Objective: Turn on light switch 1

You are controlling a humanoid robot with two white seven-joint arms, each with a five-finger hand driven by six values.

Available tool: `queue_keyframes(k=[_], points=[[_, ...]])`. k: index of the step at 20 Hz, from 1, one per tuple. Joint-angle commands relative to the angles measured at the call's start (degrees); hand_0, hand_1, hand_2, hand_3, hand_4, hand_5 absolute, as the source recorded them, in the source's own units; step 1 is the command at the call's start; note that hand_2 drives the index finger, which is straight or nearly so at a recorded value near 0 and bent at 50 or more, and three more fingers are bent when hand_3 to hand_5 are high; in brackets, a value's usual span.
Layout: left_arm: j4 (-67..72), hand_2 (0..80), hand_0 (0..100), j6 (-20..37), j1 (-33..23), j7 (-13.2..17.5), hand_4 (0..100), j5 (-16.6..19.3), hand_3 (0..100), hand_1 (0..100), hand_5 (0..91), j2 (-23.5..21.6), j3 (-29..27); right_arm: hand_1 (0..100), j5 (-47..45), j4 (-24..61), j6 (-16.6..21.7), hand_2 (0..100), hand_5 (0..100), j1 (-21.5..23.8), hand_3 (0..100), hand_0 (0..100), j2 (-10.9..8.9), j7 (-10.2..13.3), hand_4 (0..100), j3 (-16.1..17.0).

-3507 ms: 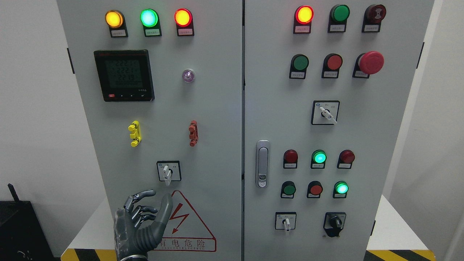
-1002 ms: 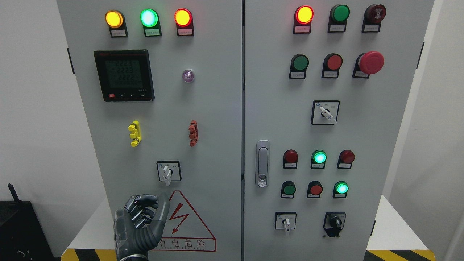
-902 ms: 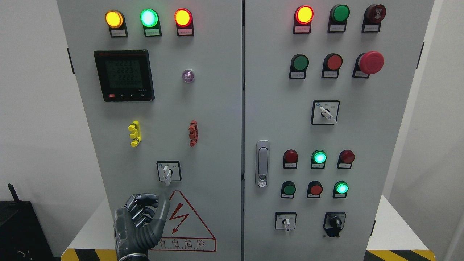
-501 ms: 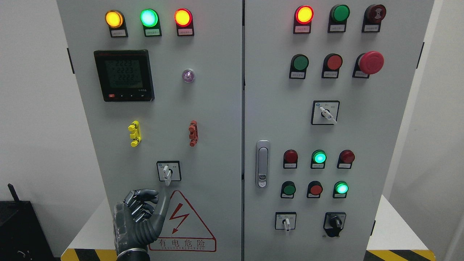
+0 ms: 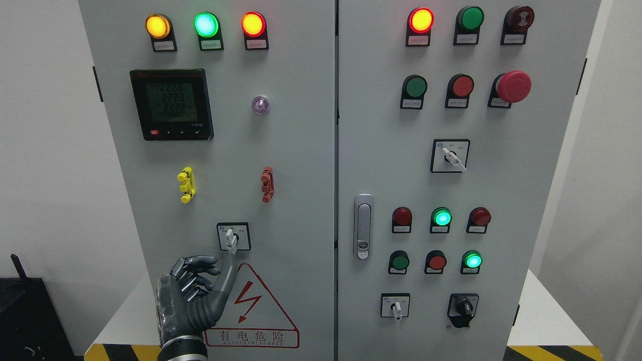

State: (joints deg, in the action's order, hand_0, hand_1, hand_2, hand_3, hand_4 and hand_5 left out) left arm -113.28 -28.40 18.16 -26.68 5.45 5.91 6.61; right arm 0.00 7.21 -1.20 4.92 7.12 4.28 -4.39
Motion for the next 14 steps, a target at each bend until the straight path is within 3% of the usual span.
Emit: queue_keyframes(k=[1,14], points=[[0.07,53.4,7,-0.61,0.74,-0.04,88,0.0,70,71,82.4,0.15,-0.1,0,-1.41,0.0,-0.03,0,0,0.0,0,0,0.0,0.03,0,0.0],[0.07,53.6,5,-3.59,2.41,-0.04,88,0.0,71,71,82.3,0.16,0.25,0,-1.41,0.0,-0.03,0,0,0.0,0,0,0.0,0.03,0,0.0]])
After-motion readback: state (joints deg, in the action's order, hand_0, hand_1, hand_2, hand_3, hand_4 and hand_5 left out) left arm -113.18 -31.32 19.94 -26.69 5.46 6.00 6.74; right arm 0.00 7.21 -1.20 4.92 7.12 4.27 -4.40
